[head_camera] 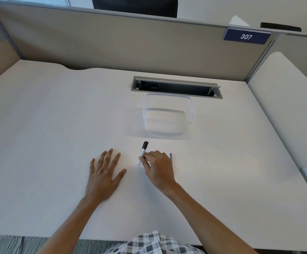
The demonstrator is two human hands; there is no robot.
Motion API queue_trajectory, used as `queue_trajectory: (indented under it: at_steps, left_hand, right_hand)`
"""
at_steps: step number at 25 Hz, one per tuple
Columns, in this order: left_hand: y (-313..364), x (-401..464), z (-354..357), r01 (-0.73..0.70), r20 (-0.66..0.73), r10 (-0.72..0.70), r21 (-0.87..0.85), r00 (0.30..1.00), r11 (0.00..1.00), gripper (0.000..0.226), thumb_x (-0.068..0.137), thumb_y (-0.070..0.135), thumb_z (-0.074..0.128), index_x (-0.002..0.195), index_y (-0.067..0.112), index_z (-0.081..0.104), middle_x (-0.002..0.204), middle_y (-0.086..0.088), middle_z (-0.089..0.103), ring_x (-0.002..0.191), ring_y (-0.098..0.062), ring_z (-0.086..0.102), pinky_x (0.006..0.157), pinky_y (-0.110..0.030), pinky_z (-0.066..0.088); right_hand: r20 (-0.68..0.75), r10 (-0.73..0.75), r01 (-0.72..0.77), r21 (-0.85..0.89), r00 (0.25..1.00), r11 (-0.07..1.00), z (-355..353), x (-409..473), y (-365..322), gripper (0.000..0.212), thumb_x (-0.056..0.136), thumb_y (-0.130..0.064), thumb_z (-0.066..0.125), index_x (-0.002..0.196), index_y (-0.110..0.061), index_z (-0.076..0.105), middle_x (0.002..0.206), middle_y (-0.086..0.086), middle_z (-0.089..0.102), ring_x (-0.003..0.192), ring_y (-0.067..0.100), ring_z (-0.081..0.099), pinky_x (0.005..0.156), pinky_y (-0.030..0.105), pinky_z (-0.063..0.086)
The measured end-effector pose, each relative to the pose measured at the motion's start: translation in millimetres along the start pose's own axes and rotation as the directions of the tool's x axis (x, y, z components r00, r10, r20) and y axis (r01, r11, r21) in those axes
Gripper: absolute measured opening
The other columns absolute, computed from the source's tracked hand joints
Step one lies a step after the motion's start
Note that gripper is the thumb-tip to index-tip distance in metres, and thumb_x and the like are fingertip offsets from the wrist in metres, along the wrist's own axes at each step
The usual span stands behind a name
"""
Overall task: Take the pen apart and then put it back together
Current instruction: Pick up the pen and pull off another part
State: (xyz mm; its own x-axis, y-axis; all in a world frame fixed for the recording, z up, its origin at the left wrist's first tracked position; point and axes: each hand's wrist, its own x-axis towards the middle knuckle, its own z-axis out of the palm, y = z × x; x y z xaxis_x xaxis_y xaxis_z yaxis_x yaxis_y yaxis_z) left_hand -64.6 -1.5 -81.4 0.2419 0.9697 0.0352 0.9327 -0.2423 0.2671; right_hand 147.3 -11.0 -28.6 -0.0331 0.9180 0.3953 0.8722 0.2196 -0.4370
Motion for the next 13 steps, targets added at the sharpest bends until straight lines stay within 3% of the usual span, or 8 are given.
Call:
queue_trajectory:
  at_steps: [3, 9, 11, 13]
  left_hand:
    - [0.1, 0.3, 0.5, 0.005, 0.007, -0.005, -0.007, 1.0, 1.0, 0.073, 0.091, 0.071, 0.011, 0.154, 0.035, 0.017, 0.164, 0.003, 0.012, 0.151, -0.019, 0.008, 0.121, -0.05, 0.007]
    - [0.7, 0.2, -0.5, 0.011, 0.014, -0.011, -0.008, 1.0, 1.0, 0.071, 0.091, 0.069, 0.012, 0.154, 0.035, 0.016, 0.165, 0.004, 0.01, 0.151, -0.018, 0.004, 0.121, -0.049, 0.003]
    - [1.2, 0.0, -0.4, 0.01, 0.007, -0.01, -0.014, 1.0, 1.0, 0.072, 0.091, 0.069, 0.012, 0.154, 0.035, 0.018, 0.164, 0.004, 0.011, 0.151, -0.018, 0.006, 0.121, -0.049, 0.004]
    - [0.6, -0.3, 0.1, 0.011, 0.001, -0.011, -0.016, 1.0, 1.0, 0.072, 0.091, 0.07, 0.013, 0.153, 0.034, 0.019, 0.164, 0.003, 0.013, 0.151, -0.019, 0.008, 0.121, -0.05, 0.006]
  right_hand:
    - [-0.043, -0.021, 0.021, -0.001, 0.999, 1.0, -10.0, 7.0, -3.1, 0.019, 0.088, -0.025, 0.067, 0.071, -0.017, 0.069, 0.063, -0.006, 0.067, 0.062, 0.018, 0.06, 0.058, 0.028, 0.04]
    - [-0.296, -0.04, 0.057, 0.048, 0.954, 0.997, -41.5, 29.1, -13.7, 0.022, 0.092, -0.029, 0.061, 0.075, -0.019, 0.071, 0.066, -0.008, 0.066, 0.062, 0.012, 0.055, 0.059, 0.026, 0.036]
    - [-0.275, -0.04, 0.054, 0.043, 0.961, 0.998, -38.2, 28.4, -12.9, 0.024, 0.093, -0.03, 0.058, 0.076, -0.019, 0.072, 0.067, -0.008, 0.067, 0.064, 0.012, 0.056, 0.06, 0.025, 0.035]
    - [-0.166, -0.022, 0.026, 0.023, 0.986, 0.999, -21.9, 15.5, -8.0, 0.022, 0.093, -0.029, 0.06, 0.076, -0.019, 0.071, 0.067, -0.008, 0.067, 0.065, 0.013, 0.059, 0.061, 0.024, 0.032]
